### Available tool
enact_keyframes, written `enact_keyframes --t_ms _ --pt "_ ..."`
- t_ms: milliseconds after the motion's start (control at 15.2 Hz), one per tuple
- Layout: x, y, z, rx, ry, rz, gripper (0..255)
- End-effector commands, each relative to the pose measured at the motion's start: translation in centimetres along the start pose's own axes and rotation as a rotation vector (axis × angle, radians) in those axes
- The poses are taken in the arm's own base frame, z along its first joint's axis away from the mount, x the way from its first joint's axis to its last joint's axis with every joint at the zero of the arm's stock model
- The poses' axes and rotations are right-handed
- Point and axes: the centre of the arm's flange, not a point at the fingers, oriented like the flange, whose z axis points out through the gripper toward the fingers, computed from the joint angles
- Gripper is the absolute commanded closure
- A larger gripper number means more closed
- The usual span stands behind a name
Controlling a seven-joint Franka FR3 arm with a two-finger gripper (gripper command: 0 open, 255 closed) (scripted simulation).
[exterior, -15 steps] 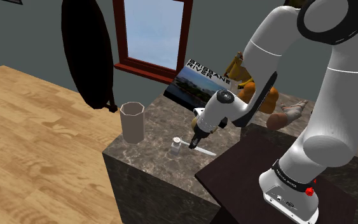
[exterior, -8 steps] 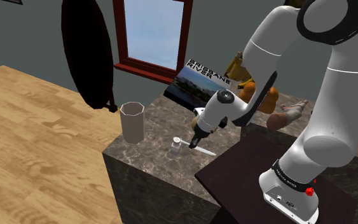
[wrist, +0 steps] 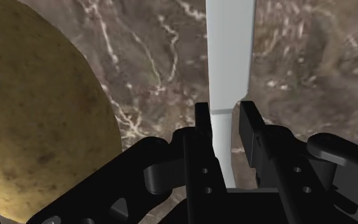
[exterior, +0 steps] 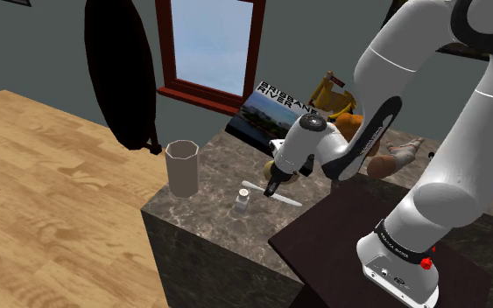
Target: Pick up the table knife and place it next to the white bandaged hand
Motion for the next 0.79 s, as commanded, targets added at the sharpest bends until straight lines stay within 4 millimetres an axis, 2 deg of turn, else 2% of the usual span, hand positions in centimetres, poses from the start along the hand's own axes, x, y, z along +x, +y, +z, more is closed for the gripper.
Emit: enact_keyframes --t_ms 0,726 --pt "0.3 0.2 -1.0 0.0 -0.002 0.001 255" --pt "1.5 0.7 -6.7 0.0 -0.002 0.001 255"
